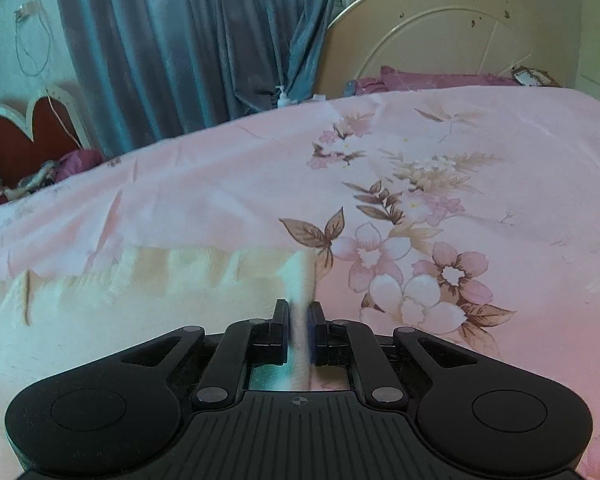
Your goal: Fold small clothes
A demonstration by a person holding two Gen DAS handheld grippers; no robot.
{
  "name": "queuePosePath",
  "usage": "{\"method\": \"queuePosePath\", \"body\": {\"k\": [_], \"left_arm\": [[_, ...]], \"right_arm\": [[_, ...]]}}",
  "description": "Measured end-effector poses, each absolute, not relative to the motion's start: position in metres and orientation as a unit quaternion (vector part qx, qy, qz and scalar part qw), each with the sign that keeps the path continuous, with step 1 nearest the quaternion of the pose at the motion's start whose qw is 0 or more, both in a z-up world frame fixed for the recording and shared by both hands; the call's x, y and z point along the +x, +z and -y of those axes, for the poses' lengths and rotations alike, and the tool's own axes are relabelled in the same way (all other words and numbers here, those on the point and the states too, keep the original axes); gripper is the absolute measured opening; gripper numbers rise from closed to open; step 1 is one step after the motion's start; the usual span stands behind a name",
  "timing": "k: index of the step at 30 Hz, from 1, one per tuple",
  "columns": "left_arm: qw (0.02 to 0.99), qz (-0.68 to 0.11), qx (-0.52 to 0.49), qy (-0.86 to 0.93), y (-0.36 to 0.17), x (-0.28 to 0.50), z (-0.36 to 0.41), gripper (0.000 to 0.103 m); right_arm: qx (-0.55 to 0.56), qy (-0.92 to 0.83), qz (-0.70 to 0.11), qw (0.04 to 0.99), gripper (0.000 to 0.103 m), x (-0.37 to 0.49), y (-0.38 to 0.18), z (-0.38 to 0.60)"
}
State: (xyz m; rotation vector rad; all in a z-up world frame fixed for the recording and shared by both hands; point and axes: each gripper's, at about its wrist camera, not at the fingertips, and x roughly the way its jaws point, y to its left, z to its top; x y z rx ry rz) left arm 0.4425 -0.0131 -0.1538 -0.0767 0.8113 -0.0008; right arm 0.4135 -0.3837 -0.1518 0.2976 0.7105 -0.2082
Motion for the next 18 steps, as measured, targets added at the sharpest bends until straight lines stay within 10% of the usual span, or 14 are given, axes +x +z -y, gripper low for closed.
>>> {"method": "queuePosePath", "body": {"k": [4, 18], "left_arm": [[0.919, -0.392, -0.030, 0.000, -0.148, 0.439, 0.012, 0.058], [0.909, -0.417, 0.012, -0.004, -0.149, 0.436, 0.028, 0.067]], "right_arm": [[0.120, -0.099, -0.311, 0.938, 0.041, 0.399, -0.130, 0.372], [0.044, -0.055, -0.374, 0.925, 0.042, 0.378, -0.154, 0.325]]}}
